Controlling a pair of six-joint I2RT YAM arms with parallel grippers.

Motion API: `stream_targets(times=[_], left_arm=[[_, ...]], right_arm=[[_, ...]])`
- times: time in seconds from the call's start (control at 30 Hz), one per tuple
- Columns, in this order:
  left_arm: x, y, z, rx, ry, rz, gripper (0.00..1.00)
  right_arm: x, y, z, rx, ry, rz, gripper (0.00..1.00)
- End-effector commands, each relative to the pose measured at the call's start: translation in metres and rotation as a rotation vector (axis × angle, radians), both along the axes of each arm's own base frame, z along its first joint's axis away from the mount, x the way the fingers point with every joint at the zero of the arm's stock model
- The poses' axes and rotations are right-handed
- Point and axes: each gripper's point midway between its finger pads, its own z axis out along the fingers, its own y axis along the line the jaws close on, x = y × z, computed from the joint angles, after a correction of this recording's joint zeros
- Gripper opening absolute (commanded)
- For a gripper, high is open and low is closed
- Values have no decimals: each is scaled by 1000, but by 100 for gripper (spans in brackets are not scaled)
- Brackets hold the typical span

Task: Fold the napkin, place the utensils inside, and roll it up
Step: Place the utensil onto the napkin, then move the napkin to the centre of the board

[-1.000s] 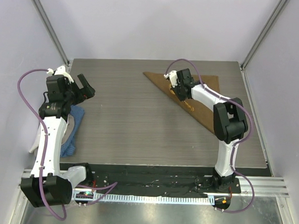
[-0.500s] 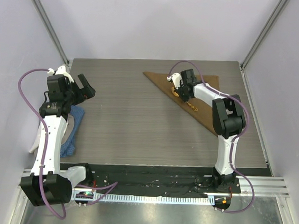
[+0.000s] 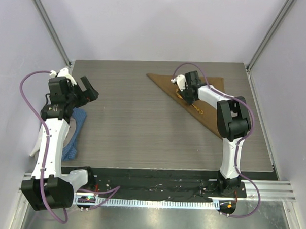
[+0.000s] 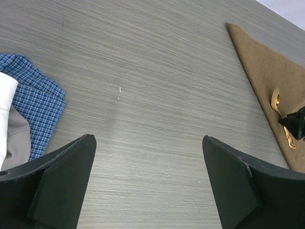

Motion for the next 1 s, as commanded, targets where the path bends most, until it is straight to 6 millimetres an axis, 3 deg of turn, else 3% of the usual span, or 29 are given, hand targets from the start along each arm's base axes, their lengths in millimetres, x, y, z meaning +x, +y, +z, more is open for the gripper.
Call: stream_targets(times=[0.0, 0.13, 0.33, 0.37, 0.43, 0.5, 0.57, 0.6, 0.63, 0.7, 0.97], left_arm=[[6, -2, 2, -5, -23, -18, 100], [6, -3, 1, -13, -22, -21, 100], [8, -4, -1, -17, -16, -24, 100], [8, -4, -2, -20, -13, -24, 100], [8, -4, -2, -20, -12, -24, 100], [9, -3, -2, -19, -12, -21, 100], [9, -3, -3, -19, -10, -20, 100], [9, -3, -3, -18, -9, -22, 100], [9, -3, -3, -19, -8, -20, 100], [10, -3, -5, -22, -4, -20, 100], [11, -3, -6, -24, 2, -23, 100]], right_arm=[[25, 10, 65, 75, -164, -23, 40], [30, 25, 106, 181, -262, -37, 41], [48, 63, 127, 193, -383, -36, 43], [49, 74, 114, 176, -369, -25, 42], [61, 83, 116, 169, -394, -31, 42], [64, 98, 93, 152, -362, -15, 43], [71, 108, 94, 145, -380, -10, 42], [70, 116, 77, 123, -360, 2, 42], [75, 120, 81, 119, -376, 0, 42], [78, 131, 69, 106, -369, 15, 42], [83, 140, 42, 80, -349, 11, 42]])
